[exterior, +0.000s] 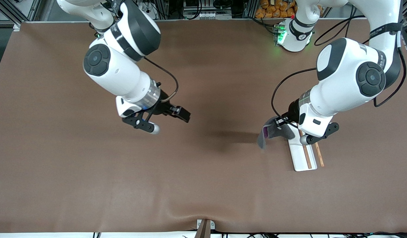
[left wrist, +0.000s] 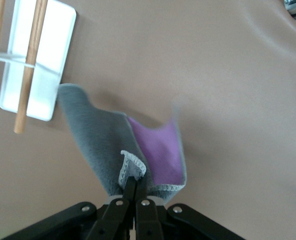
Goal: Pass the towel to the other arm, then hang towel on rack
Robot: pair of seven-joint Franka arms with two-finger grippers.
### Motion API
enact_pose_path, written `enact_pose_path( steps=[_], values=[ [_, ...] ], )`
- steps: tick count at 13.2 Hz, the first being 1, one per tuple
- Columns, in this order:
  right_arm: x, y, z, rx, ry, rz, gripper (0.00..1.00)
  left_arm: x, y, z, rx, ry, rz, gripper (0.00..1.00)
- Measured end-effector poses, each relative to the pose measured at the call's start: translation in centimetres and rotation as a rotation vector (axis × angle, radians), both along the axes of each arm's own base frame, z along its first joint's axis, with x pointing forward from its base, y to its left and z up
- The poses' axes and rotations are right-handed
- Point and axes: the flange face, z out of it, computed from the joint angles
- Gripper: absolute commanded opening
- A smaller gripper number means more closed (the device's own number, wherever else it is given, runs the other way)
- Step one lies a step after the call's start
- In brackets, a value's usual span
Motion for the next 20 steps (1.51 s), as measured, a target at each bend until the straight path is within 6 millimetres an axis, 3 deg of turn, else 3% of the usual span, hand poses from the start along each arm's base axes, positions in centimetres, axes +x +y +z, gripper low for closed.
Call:
enact_pose_path(
  steps=[3, 8, 12, 15, 18, 20],
  values=[
    [0.4, -2.6, 0.2, -0.034, 0.016, 0.073, 1.00, 0.4, 1.1, -0.2, 0.023, -0.017, -0.055, 0.00],
    [2.0, -7.5, -0.4, -0.053, 0.033, 0.113, 1.00, 2.0, 7.7, -2.3, 0.029, 0.012, -0.089, 0.00],
    [3.2, -15.5, -2.1, -0.063, 0.027, 0.203, 1.00, 2.6, 11.1, -4.6, 0.030, 0.045, -0.089, 0.00],
    [3.8, -21.3, -2.7, -0.145, 0.002, 0.281, 1.00, 3.1, 15.8, -5.7, 0.020, 0.045, -0.126, 0.00],
    [3.3, -24.9, -1.4, -0.222, 0.004, 0.352, 1.00, 3.2, 18.2, -6.1, 0.013, 0.042, -0.148, 0.00],
    [2.6, -29.4, 0.7, -0.217, 0.002, 0.406, 1.00, 3.1, 19.1, -6.4, 0.010, 0.045, -0.157, 0.00]
  ],
)
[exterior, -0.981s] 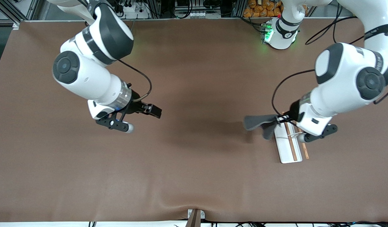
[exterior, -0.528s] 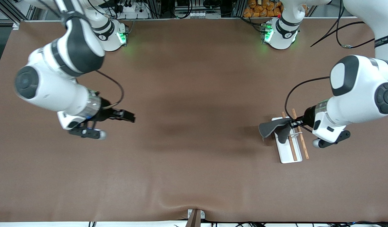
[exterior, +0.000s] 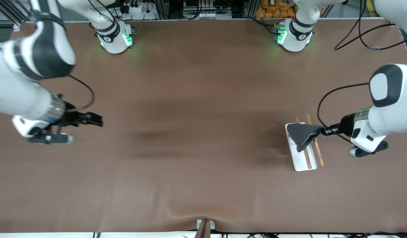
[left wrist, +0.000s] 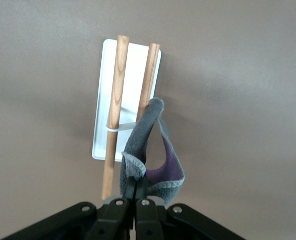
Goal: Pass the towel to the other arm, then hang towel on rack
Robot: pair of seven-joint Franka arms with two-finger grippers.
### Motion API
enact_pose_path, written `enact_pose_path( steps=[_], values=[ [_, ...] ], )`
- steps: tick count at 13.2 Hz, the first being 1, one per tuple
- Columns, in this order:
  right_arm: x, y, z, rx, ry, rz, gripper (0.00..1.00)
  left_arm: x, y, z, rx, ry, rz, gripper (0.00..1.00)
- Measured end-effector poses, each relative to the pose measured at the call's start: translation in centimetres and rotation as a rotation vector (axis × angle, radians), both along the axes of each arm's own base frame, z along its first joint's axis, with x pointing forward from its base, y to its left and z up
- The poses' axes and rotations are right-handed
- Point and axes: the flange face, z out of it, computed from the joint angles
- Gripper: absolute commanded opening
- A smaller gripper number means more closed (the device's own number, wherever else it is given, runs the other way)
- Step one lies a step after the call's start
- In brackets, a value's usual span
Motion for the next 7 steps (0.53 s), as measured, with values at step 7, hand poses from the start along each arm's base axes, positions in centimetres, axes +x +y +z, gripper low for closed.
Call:
enact_pose_path(
  steps=[7],
  values=[
    [-7.5, -13.0, 9.2, -0.048, -0.040, 0.075, 1.00, 0.1, 5.4, -2.1, -0.019, 0.013, -0.033, 0.00]
  ],
)
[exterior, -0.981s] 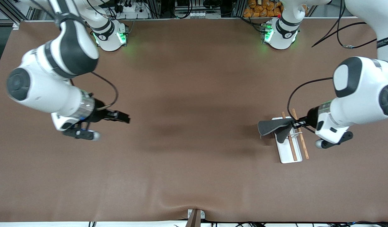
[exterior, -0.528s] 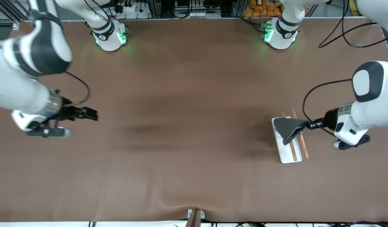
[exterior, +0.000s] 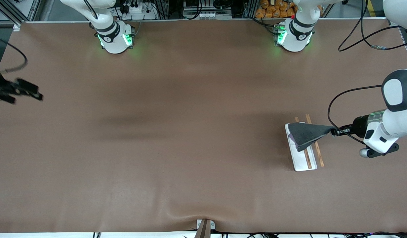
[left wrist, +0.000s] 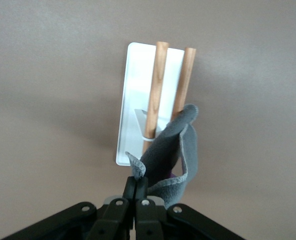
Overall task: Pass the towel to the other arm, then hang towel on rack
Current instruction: 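Lower the towel onto the dowels and open the left gripper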
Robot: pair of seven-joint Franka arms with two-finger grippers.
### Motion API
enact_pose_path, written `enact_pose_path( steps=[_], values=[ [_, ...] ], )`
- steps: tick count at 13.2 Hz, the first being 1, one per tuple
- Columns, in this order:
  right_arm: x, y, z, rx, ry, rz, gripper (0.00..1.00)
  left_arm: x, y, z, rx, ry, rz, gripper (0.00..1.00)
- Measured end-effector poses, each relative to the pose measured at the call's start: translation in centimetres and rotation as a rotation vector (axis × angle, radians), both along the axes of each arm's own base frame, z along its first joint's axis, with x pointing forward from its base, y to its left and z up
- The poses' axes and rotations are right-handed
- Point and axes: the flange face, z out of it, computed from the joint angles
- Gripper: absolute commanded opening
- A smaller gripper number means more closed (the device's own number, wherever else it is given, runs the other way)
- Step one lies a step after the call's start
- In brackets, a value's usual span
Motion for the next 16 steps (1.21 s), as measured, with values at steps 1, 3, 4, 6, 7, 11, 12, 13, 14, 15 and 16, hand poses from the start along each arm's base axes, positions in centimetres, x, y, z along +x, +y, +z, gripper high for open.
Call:
enact_pose_path(
  steps=[1, 3, 4, 6, 7, 11, 12, 13, 14, 15, 16],
  values=[
    [-1.3, -0.4, 0.9, -0.011, 0.005, -0.005, 1.00, 0.0, 0.9, -0.4, -0.004, 0.001, -0.010, 0.00],
    [-2.5, -0.8, 1.8, -0.030, 0.006, -0.007, 1.00, 0.0, 3.1, -1.2, -0.014, 0.001, -0.030, 0.00],
    [-2.8, -1.0, 2.0, -0.046, 0.005, -0.002, 1.00, -0.1, 4.0, -1.5, -0.019, 0.002, -0.037, 0.00],
    [-3.5, -1.4, 2.7, -0.055, 0.027, -0.007, 1.00, -0.1, 4.9, -1.9, -0.022, 0.005, -0.035, 0.01],
    [-3.8, -1.6, 3.2, -0.053, 0.038, -0.024, 1.00, -0.1, 5.0, -2.1, -0.022, 0.008, -0.033, 0.29],
    [-4.2, -1.3, 4.1, -0.036, 0.037, -0.107, 1.00, -0.1, 5.7, -2.7, -0.024, 0.017, -0.022, 1.00],
    [-4.2, -1.2, 4.1, -0.013, 0.036, -0.120, 1.00, -0.2, 5.8, -2.7, -0.024, 0.017, -0.020, 1.00],
    [-4.2, -1.5, 4.2, 0.000, 0.035, -0.132, 1.00, -0.1, 5.8, -2.7, -0.024, 0.016, -0.021, 1.00],
    [-4.2, -1.8, 4.2, 0.008, 0.035, -0.140, 1.00, 0.0, 5.6, -2.5, -0.026, 0.013, -0.024, 1.00],
    [-4.3, -2.0, 4.1, 0.014, 0.035, -0.146, 1.00, 0.0, 5.3, -2.2, -0.028, 0.014, -0.030, 1.00],
    [-4.3, -2.1, 4.1, 0.016, 0.036, -0.150, 1.00, 0.0, 5.0, -1.7, -0.030, 0.014, -0.036, 1.00]
  ],
)
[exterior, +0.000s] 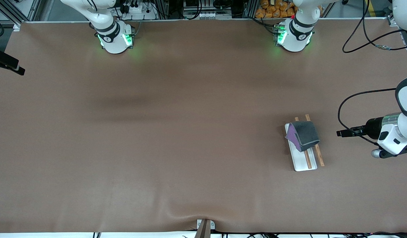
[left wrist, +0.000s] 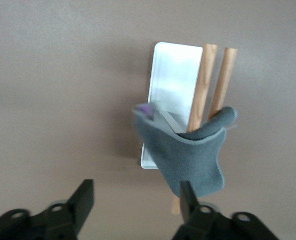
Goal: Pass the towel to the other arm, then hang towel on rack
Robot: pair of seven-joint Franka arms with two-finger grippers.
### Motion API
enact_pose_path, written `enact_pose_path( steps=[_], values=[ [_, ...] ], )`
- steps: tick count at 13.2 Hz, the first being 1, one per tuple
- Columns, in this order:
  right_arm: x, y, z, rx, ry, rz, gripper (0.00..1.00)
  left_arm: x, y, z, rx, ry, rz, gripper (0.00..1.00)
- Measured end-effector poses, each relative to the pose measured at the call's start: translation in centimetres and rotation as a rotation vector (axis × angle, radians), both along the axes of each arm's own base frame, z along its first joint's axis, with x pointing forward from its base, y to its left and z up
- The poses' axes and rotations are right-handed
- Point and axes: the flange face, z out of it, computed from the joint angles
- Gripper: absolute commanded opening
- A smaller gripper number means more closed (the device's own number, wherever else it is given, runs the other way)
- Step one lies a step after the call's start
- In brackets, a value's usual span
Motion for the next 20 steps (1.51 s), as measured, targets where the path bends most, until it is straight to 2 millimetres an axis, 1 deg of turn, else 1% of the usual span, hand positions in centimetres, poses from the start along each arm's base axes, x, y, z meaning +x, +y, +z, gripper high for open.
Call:
enact_pose_path(
  steps=[2, 4, 8, 12, 15, 18, 20],
  values=[
    [0.0, 0.0, 0.0, 0.001, 0.001, -0.008, 1.00, -0.2, -0.6, 2.0, 0.001, -0.010, -0.005, 1.00],
    [0.0, 0.2, 0.0, 0.001, 0.002, -0.008, 1.00, -0.9, -1.4, 5.0, 0.007, -0.002, 0.016, 1.00],
    [0.0, 0.2, 0.0, -0.018, 0.005, -0.009, 1.00, -2.0, -4.5, 11.8, 0.008, -0.023, 0.011, 1.00],
    [0.1, 0.4, 0.0, -0.022, 0.006, -0.024, 1.00, -3.8, -7.7, 17.5, 0.036, -0.096, -0.021, 1.00],
    [0.1, 0.6, 0.0, -0.039, 0.008, -0.031, 1.00, -5.4, -9.6, 20.9, 0.112, -0.154, -0.066, 1.00],
    [0.1, 0.6, 0.0, -0.042, 0.007, -0.033, 1.00, -6.1, -9.9, 22.7, 0.123, -0.182, -0.070, 1.00],
    [0.1, 0.6, 0.0, -0.042, 0.006, -0.034, 1.00, -7.2, -9.8, 24.6, 0.134, -0.188, -0.068, 1.00]
  ],
)
